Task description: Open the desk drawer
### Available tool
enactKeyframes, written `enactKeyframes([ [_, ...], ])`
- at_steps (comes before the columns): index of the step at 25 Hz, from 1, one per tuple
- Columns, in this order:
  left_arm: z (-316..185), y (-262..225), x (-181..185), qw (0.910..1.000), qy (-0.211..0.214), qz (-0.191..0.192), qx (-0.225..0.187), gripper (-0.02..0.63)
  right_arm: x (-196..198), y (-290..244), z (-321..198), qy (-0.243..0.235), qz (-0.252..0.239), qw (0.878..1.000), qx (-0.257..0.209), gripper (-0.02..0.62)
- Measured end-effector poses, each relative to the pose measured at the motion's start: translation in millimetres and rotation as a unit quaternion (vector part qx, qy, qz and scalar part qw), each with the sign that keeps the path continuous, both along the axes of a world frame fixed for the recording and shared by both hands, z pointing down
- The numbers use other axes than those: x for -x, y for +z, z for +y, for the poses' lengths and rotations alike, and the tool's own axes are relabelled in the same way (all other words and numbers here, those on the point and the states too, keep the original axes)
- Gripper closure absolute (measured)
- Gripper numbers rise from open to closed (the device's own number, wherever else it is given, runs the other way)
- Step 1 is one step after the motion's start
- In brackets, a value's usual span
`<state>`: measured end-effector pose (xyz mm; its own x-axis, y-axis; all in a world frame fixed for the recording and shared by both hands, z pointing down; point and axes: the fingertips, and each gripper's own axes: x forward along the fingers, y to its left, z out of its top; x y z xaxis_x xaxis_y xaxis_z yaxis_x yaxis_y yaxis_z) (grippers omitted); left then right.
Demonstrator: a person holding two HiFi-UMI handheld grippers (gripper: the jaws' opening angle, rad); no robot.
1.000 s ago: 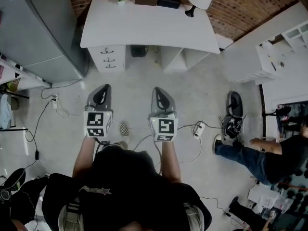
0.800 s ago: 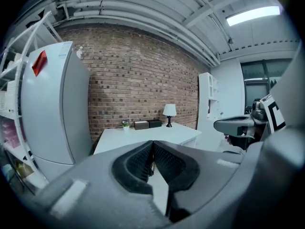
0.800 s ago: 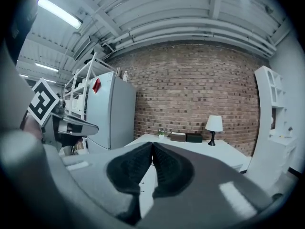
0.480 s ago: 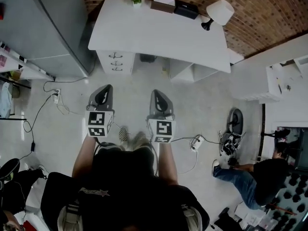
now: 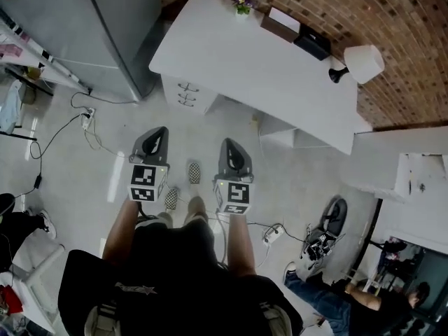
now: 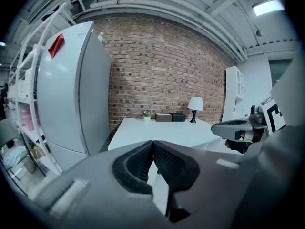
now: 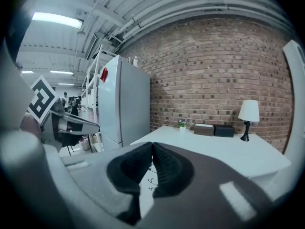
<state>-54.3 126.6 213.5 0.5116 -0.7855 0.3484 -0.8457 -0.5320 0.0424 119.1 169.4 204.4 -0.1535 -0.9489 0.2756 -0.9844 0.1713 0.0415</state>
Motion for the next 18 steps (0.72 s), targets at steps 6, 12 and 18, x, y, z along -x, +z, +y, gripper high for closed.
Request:
enactKeyframes([
  [6,-51,44,-8,0.9983,-0.047,0.002,0.033,0.595,-10,52,-63,-0.041,-0.004,0.998,0.044,0.591],
  [12,-89,90,-19,0.9965,-0.072,0.006,0.044,0.595,-22,106,-113,-0.064,-0.003,0.995,0.077,0.591],
  [18,-113,155,-13,0.9932,-0.095,0.010,0.066,0.595,-26,171,-147,-0.076,0.004,0.992,0.100,0.591],
])
